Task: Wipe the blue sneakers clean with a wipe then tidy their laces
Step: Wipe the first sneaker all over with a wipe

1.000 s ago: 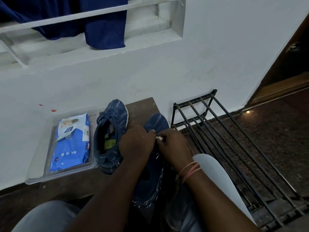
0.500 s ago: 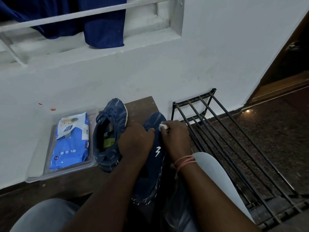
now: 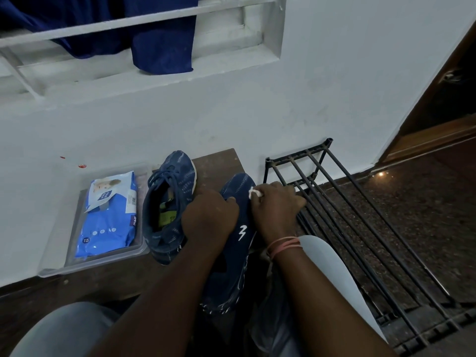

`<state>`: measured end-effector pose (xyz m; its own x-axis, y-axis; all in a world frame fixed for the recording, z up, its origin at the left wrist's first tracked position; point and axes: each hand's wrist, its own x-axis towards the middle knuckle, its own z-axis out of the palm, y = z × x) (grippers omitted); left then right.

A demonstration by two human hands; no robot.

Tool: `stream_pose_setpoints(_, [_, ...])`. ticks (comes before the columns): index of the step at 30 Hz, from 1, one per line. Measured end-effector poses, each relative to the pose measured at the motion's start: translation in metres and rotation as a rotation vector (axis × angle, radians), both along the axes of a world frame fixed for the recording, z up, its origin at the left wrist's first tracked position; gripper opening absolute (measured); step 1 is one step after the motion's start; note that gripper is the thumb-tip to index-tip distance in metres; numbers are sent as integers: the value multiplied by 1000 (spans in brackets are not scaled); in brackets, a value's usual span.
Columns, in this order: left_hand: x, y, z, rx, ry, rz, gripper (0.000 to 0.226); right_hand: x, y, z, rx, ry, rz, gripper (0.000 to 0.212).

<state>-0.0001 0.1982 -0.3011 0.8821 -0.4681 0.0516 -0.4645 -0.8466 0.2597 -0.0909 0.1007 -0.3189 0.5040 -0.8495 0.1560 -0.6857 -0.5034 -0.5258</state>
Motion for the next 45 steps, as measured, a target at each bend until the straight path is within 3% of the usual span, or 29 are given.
stream_pose_setpoints(4, [0, 1, 1, 3, 8, 0, 45, 7, 4, -4, 231, -54, 227, 19])
stream_pose_setpoints(8, [-1, 0, 1, -2, -2, 6, 47, -2, 0, 1, -15, 62, -33, 20])
stream_pose_setpoints(12, [-1, 0, 1, -2, 13, 16, 47, 4, 4, 0, 153, 10, 179, 18])
stream_pose_setpoints(15, [-1, 0, 1, -16, 6, 12, 49, -2, -9, 2, 18, 53, 5, 19])
stream_pose_setpoints(19, [-3, 0, 3, -18, 7, 9, 48, -4, -21, -1, 250, -379, -99, 15])
stream_pose_setpoints(21, [-3, 1, 3, -15, 1, 13, 49, 0, -25, 1, 305, -423, -48, 15])
stream_pose_setpoints(26, [-4, 2, 6, -5, -17, -2, 48, 9, -24, 0, 200, -282, 144, 14])
stream_pose_setpoints(31, [-6, 2, 9, -15, 12, -1, 46, 4, -24, -1, -3, -7, 221, 14])
stream_pose_setpoints(37, [-7, 2, 10, -24, 18, -2, 48, 14, -21, 0, 24, -190, 149, 15])
stream_pose_setpoints(41, [-8, 3, 10, -24, 14, -8, 49, 6, -26, 5, 77, -66, 299, 19])
stream_pose_setpoints(45, [-9, 2, 11, -22, 16, -3, 47, 10, -19, 2, -11, -49, 191, 21])
